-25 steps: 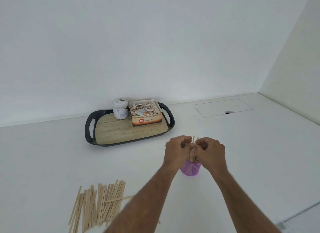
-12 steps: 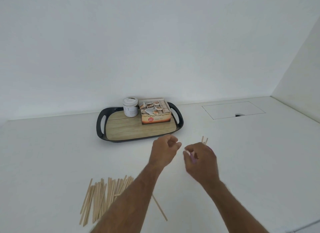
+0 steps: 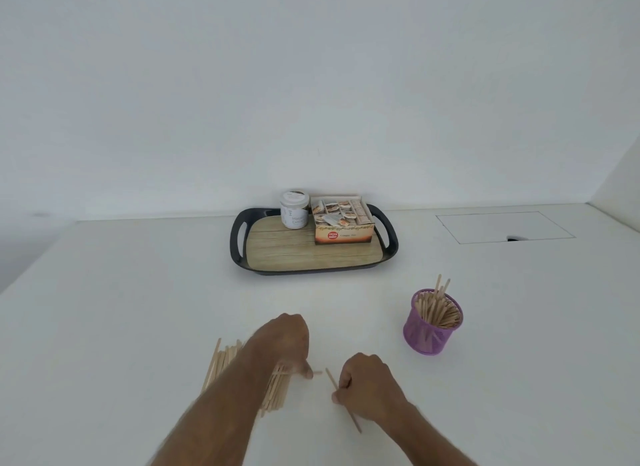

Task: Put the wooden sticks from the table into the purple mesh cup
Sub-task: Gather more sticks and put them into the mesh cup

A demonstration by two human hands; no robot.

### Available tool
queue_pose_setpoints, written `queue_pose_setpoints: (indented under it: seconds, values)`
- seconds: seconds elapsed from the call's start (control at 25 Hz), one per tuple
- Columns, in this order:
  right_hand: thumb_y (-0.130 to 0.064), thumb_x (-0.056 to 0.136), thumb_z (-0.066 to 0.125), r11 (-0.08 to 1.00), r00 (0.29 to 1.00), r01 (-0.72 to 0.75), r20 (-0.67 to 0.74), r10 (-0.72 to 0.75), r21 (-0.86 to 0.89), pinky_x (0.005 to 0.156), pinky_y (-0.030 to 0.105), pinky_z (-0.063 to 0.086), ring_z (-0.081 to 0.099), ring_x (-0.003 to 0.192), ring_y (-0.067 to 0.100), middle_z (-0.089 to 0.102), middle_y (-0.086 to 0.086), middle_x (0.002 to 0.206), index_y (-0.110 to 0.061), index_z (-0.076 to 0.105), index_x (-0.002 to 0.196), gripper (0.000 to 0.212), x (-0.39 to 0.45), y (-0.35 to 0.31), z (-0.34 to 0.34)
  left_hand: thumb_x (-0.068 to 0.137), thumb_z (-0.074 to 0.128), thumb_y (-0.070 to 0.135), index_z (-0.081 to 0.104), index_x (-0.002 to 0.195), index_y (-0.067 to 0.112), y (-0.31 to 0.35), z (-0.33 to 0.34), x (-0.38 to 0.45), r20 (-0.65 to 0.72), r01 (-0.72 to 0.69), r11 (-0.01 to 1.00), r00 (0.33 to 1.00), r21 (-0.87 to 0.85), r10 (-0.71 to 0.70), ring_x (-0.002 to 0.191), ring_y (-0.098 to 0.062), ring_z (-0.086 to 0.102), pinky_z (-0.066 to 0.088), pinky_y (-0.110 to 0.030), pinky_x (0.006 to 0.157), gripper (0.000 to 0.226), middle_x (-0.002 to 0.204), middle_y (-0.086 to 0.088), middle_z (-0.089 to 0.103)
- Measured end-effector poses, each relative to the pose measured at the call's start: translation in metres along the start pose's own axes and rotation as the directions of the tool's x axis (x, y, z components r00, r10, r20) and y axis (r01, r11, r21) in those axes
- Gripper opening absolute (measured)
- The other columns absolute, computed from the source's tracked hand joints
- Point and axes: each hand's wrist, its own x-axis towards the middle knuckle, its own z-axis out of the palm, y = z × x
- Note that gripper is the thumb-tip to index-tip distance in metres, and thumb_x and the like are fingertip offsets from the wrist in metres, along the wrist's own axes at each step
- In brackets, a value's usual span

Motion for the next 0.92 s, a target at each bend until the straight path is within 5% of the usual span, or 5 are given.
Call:
queue_pose_setpoints:
  seconds: [0.08,0.24,0.44,0.64,0.92]
  values:
    - [-0.023,0.074,0.065,1.000,0.998,-0.020,-0.057,0.020,0.005,0.062,0.019,0.046,0.067,0.075,0.015,0.073,-0.003,0.081,-0.019,0.068,0.073,0.005,0.002,-0.005,0.004,0.062,0.095,0.034,0.076,0.089,0.012,-0.001,0.010,-0.003,-0.028,0.004,0.999,1.000,0.035,-0.004,0.077,-0.016,0.072,0.056,-0.028,0.069,0.040,0.082,0.003,0.076]
    - [-0.013,0.070,0.055,0.996,0.993,-0.057,-0.103,0.063,0.067,0.052,0.022,0.052,0.062,0.054,0.018,0.059,-0.003,0.052,-0.013,0.054,0.054,0.015,0.005,-0.014,0.009,0.069,0.091,0.026,0.078,0.087,0.012,0.002,0.020,-0.002,-0.108,0.012,1.000,0.994,-0.019,-0.014,0.078,-0.019,0.073,0.057,-0.028,0.070,0.027,0.087,-0.003,0.078]
    - [-0.014,0.074,0.055,0.984,0.985,-0.051,-0.154,0.078,0.171,0.058,0.028,0.057,0.066,0.051,0.020,0.069,0.008,0.058,-0.004,0.066,0.061,0.019,0.012,-0.027,0.017,0.076,0.078,0.008,0.078,0.084,0.001,0.000,0.026,-0.001,-0.117,0.002,0.985,0.993,-0.175,-0.023,0.074,-0.025,0.078,0.066,-0.037,0.077,0.010,0.078,-0.013,0.079]
    - [-0.045,0.072,0.066,0.979,0.983,-0.012,-0.178,0.050,0.205,0.044,0.022,0.031,0.032,0.040,0.013,0.036,-0.004,0.043,-0.017,0.039,0.051,0.044,0.015,-0.044,0.023,0.087,0.071,0.011,0.077,0.079,0.001,-0.014,0.026,-0.003,-0.159,0.016,0.944,0.985,-0.329,-0.072,0.066,-0.023,0.077,0.066,-0.032,0.071,0.014,0.069,-0.010,0.077]
    - [-0.063,0.063,0.077,0.982,0.985,-0.050,-0.152,0.079,0.182,0.052,0.023,0.041,0.054,0.054,0.011,0.059,-0.006,0.062,-0.016,0.056,0.068,0.052,0.024,-0.061,0.028,0.063,0.091,0.035,0.067,0.081,0.010,-0.032,0.006,-0.017,-0.211,0.215,0.940,0.938,-0.264,-0.274,0.066,-0.020,0.071,0.060,-0.030,0.067,0.039,0.068,-0.001,0.069]
